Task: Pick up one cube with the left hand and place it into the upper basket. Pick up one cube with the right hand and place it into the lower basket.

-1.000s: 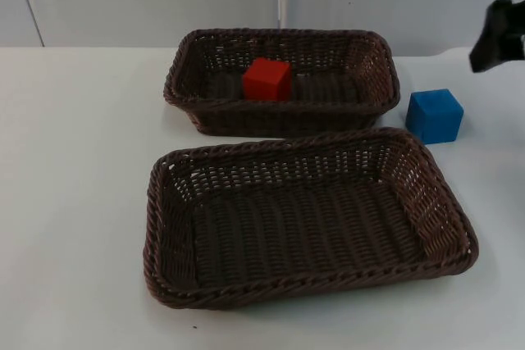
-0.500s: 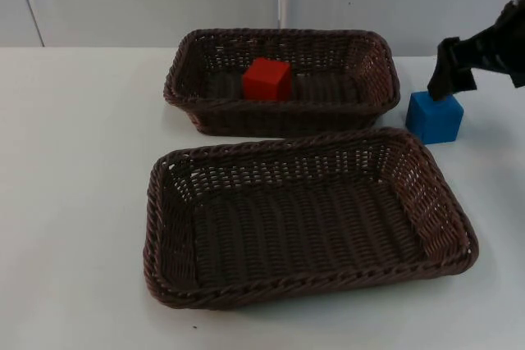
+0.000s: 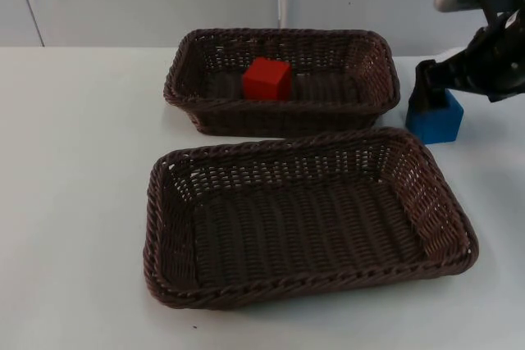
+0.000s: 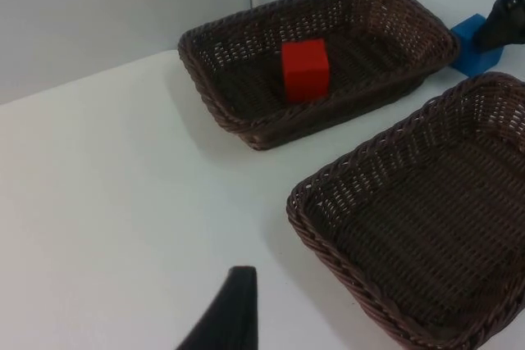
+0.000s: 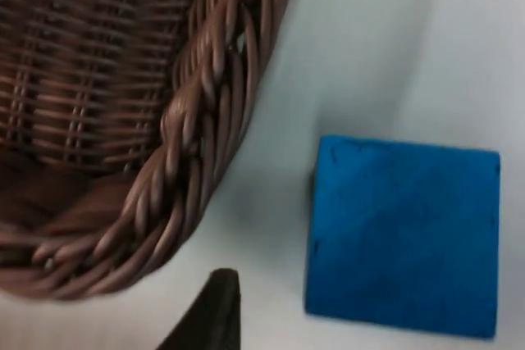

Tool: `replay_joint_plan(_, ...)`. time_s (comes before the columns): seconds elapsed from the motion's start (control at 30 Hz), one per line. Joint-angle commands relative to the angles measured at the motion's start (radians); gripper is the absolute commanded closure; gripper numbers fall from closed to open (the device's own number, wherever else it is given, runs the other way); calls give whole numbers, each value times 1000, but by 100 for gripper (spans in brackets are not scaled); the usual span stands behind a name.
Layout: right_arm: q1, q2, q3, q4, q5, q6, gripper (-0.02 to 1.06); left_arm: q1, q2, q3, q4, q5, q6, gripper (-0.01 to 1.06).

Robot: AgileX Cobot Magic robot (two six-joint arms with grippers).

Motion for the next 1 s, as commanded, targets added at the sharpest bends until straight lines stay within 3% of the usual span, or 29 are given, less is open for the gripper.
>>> replay_joint_plan(0.0, 1, 14, -6, 5, -53, 4, -1, 1, -5, 0, 6, -2, -5, 8)
replay_joint_plan(0.43, 1, 90, -6, 5, -163, 7, 0, 1, -5, 0, 11, -6, -5, 8)
replay_joint_plan(0.7, 1, 119, -6, 9, -176, 7, 0, 1, -5, 0, 11, -6, -5, 8)
replay_joint_plan(0.8, 1, 122, -6, 9, -170, 7, 7, 1, -5, 0, 11, -6, -5, 8)
replay_joint_plan(0.9, 1, 122, -6, 9, -170, 29, 30, 1, -5, 0, 11, -8, -5, 8)
replay_joint_plan(0.93, 1, 122, -6, 9, -170, 29, 30, 1, -5, 0, 11, -8, -5, 8)
replay_joint_plan(0.97, 1, 122, -6, 9, -170, 30, 39, 1, -5, 0, 11, -8, -5, 8)
